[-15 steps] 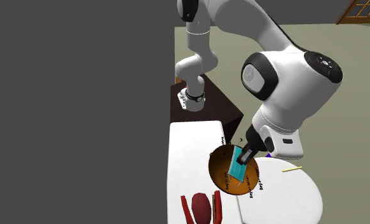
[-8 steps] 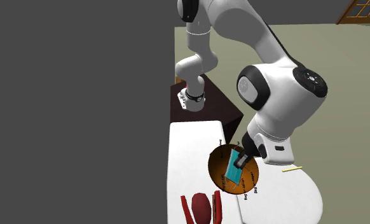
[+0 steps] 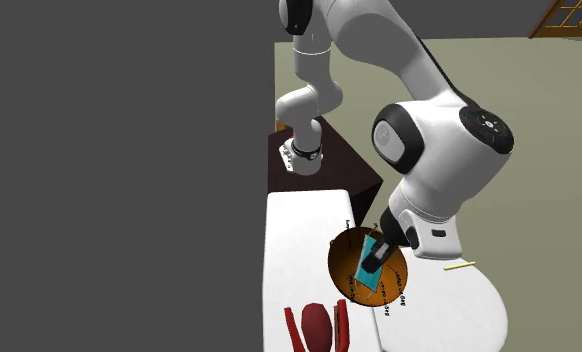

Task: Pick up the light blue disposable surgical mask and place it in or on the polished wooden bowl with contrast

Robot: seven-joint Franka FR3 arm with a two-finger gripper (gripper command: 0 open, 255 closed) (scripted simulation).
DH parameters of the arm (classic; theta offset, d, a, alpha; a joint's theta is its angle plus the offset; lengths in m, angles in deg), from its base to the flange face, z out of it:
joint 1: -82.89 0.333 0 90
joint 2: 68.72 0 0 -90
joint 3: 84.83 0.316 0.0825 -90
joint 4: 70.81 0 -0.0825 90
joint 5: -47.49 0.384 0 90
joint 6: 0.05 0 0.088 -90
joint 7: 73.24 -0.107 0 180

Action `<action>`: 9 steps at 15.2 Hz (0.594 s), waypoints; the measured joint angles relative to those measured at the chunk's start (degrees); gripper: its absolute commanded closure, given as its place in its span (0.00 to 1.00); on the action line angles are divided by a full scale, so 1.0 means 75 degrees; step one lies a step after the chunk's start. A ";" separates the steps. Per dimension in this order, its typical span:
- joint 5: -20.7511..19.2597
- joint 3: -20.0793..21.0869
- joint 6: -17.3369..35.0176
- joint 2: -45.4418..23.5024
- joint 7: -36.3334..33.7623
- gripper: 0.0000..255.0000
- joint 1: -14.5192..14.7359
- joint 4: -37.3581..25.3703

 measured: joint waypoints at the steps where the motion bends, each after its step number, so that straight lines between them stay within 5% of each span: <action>1: 0.0000 0.0000 -0.0002 -0.0001 0.0000 0.00 0.0000 0.0001; 9: 0.0022 0.0077 -0.0819 0.0152 0.0021 0.00 0.0065 -0.0660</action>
